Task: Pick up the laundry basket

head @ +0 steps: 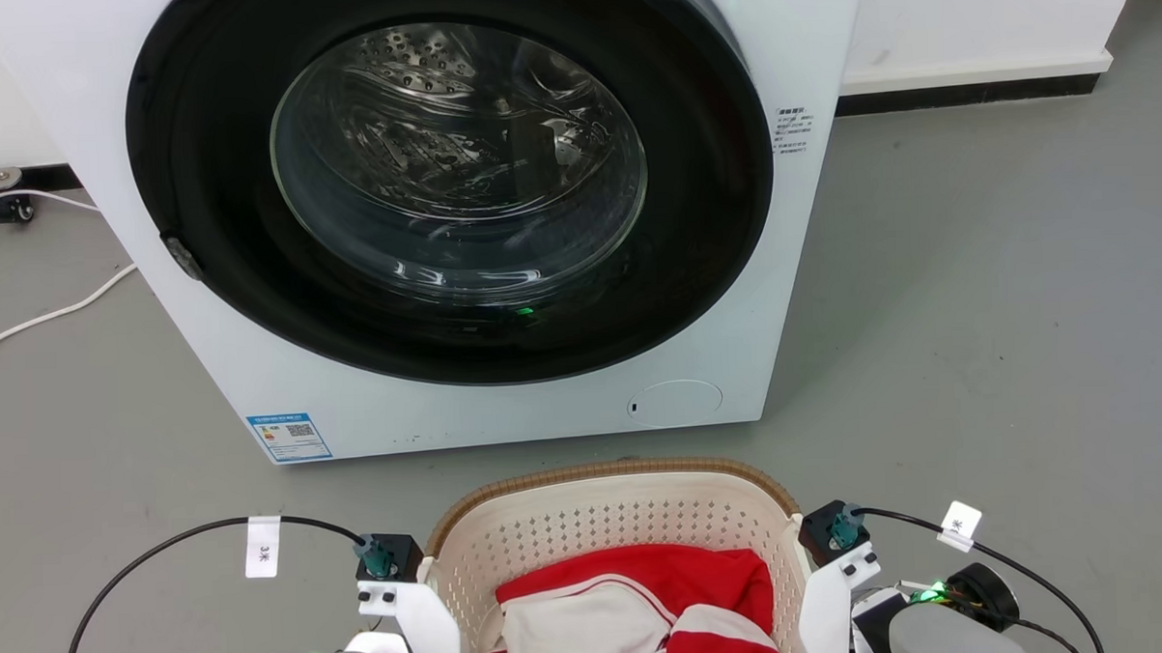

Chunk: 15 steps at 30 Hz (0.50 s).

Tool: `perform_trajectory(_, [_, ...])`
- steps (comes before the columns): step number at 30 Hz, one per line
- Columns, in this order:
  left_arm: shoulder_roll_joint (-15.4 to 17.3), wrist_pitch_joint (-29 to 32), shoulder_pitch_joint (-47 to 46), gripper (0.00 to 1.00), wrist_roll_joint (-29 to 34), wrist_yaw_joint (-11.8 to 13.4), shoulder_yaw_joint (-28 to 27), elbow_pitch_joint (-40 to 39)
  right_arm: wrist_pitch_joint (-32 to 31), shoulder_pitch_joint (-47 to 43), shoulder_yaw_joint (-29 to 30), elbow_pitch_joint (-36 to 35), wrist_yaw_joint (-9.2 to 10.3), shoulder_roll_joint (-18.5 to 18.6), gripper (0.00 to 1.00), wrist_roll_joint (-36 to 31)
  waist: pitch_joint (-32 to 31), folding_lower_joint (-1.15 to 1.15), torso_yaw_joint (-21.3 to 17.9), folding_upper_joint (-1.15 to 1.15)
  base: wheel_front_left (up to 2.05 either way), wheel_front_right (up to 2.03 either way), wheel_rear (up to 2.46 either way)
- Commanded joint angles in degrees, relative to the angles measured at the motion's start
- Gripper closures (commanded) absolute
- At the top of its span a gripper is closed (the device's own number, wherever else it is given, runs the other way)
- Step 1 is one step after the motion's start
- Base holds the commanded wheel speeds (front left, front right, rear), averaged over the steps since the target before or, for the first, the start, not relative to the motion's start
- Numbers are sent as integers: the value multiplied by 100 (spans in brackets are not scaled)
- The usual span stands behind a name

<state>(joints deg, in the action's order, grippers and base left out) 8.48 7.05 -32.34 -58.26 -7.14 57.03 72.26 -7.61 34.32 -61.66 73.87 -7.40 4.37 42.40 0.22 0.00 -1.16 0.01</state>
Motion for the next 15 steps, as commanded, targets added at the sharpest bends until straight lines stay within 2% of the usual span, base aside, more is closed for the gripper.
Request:
perform_trajectory(1, [-38,-38,-130,100,-26,-55,28,-40,10,82,-52,-10,-16,1,100,8,0,0,0,-1,0,0,0])
perform_trajectory(15, [-27,-55,-141,100,-157,-56,159,-24,26,91,-188,-8,-16,25,100,140,15,0,8,-1,0,0,0])
